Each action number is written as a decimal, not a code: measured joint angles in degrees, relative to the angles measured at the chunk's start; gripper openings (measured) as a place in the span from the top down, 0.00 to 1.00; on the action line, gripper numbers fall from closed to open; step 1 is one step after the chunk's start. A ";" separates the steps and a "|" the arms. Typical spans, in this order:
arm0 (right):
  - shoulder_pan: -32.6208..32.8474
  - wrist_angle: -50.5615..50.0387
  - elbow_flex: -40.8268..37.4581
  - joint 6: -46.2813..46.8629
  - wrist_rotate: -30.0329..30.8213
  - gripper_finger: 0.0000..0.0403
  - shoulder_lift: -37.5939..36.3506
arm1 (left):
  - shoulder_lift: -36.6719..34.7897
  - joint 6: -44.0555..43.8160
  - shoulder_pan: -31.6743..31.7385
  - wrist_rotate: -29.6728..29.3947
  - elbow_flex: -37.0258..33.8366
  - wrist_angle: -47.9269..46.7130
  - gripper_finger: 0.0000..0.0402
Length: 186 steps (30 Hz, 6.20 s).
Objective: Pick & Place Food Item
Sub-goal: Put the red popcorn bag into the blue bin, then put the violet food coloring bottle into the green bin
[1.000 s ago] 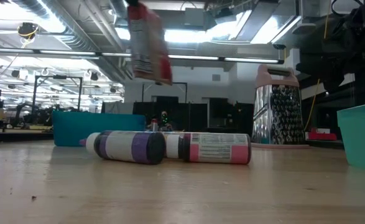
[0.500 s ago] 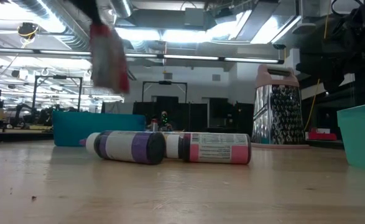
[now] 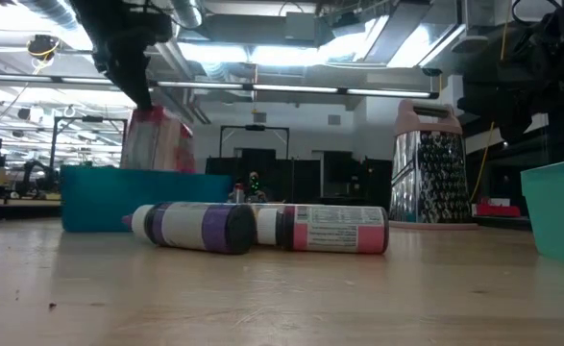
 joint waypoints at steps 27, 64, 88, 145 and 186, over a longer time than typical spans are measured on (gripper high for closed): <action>-0.02 -0.02 0.00 -0.17 -0.22 0.37 0.00 | 1.07 4.91 6.14 11.57 -0.93 8.02 1.00; -0.02 -0.04 0.00 -0.04 0.02 0.37 0.02 | -0.74 8.07 10.23 3.24 -13.22 19.77 0.53; 0.00 0.02 0.00 0.00 0.00 0.37 0.02 | 20.14 8.19 -25.81 6.29 -10.98 54.13 0.53; 0.00 8.03 0.02 1.39 -7.68 0.37 10.23 | 43.20 13.48 -28.17 13.16 12.20 22.28 0.53; -0.02 8.01 0.02 1.35 -5.99 0.37 10.80 | 52.24 36.07 -16.68 26.36 35.94 47.21 0.78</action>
